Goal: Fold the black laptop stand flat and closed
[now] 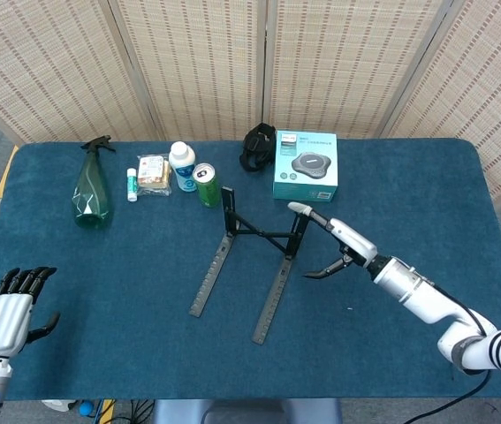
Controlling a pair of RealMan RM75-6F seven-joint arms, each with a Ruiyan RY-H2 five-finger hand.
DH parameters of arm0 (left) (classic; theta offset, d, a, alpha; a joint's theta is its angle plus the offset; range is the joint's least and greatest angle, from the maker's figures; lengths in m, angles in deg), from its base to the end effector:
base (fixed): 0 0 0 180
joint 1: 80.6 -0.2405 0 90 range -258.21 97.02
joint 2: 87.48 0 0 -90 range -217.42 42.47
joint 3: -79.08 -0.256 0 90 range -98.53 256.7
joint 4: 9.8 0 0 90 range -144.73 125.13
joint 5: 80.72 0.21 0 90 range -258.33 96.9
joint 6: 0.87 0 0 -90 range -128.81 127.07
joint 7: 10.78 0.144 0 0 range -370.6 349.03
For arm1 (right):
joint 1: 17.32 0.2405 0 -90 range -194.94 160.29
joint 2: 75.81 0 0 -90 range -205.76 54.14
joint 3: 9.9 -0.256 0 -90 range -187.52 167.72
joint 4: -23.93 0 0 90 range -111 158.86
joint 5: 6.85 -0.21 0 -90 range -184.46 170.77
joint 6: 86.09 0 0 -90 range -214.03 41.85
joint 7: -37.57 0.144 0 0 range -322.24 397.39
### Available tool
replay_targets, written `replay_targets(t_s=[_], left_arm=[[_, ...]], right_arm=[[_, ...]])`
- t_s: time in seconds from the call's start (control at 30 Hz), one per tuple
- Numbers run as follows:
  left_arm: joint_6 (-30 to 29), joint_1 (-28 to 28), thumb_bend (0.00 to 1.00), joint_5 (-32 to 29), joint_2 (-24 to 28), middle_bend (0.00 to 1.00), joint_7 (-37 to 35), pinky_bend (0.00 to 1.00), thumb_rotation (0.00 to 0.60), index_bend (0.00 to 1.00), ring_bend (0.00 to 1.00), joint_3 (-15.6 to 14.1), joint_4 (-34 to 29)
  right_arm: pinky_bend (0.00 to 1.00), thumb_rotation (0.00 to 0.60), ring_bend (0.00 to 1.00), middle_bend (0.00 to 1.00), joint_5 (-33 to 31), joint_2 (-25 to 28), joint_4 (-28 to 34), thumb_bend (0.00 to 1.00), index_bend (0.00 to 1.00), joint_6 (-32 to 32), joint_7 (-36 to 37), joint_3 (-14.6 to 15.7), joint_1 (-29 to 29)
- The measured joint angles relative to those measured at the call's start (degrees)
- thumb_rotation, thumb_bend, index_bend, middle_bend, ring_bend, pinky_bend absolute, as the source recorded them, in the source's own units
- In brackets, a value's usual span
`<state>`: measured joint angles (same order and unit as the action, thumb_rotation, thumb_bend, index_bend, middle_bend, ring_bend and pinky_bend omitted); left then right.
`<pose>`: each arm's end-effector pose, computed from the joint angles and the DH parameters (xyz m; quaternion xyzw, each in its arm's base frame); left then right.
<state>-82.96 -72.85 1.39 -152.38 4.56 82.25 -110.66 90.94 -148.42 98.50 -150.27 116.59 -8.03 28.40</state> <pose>-0.2804 0.1933 0.1385 -0.6232 -0.3699 -0.3470 0.5952 -0.1786 -0.3545 0.0744 0.5735 -0.6332 0.5172 0.0513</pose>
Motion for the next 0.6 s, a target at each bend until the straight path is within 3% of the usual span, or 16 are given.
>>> replay_targets(t_s=[0.2, 0.43, 0.6], left_arm=[[0.10, 0.17, 0.24, -0.28, 0.37, 0.16, 0.18, 0.07, 0.600, 0.16, 0.15, 0.16, -0.29], [0.63, 1.24, 0.24, -0.35, 1.21, 0.16, 0.01, 0.07, 0.600, 0.16, 0.15, 1.13, -0.40], [2.34, 2.83, 0.24, -0.82, 1.90, 0.16, -1.51, 0.07, 0.600, 0.16, 0.15, 2.26, -0.24]], right_arm=[[0.00, 0.600, 0.00, 0.00, 4.90, 1.24, 0.90, 0.00, 0.00, -3.60, 3.16, 2.76, 0.16], [0.00, 0.600, 0.00, 0.00, 10.97, 5.55, 5.99, 0.00, 0.00, -7.70, 3.84, 7.36, -0.08], [0.00, 0.600, 0.00, 0.00, 11.98, 8.26, 8.50, 0.00, 0.00, -9.68, 1.82, 8.56, -0.61]])
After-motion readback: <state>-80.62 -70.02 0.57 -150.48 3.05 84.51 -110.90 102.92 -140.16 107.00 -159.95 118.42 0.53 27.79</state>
